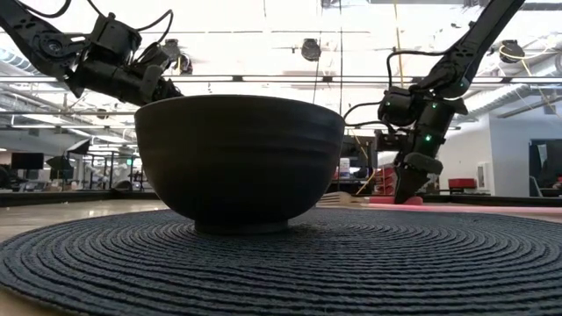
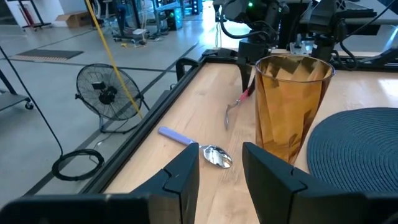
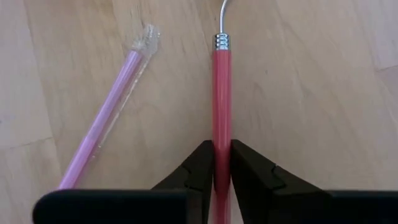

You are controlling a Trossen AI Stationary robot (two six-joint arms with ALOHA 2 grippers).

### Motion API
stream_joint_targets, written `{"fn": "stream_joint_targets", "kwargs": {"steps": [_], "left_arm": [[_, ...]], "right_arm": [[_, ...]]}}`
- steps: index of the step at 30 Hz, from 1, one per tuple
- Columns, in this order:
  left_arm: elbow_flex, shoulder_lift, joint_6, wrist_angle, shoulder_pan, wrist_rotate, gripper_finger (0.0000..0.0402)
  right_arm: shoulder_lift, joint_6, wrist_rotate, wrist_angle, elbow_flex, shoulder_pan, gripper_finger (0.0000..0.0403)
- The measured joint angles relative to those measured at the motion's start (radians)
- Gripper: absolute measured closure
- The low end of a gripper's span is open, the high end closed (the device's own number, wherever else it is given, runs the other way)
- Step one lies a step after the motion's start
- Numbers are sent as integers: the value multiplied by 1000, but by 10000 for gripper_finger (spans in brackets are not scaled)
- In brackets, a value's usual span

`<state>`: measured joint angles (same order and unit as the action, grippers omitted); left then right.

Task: Pick & Place Utensil
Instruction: Put the pink fork into the black bowl

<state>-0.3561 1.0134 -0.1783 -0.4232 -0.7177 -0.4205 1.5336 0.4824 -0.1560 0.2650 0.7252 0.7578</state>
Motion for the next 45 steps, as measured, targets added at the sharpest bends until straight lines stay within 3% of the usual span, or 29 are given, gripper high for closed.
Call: {"fn": "stream_joint_targets", "kwargs": {"steps": [8,19,27,45], "left_arm": [[0,0,-3,0,26,0,273],[0,0,-3,0,26,0,273],[0,0,-3,0,26,0,273],[0,0,10,-27,42,0,273]], "right_arm": [[-1,17,49,26,-7,-1,380],[-19,19,106,49,-10,-11,380],[-112,19,221,101,-14,-54,380],[-370,-30,353,114,-12,-213,380]]}}
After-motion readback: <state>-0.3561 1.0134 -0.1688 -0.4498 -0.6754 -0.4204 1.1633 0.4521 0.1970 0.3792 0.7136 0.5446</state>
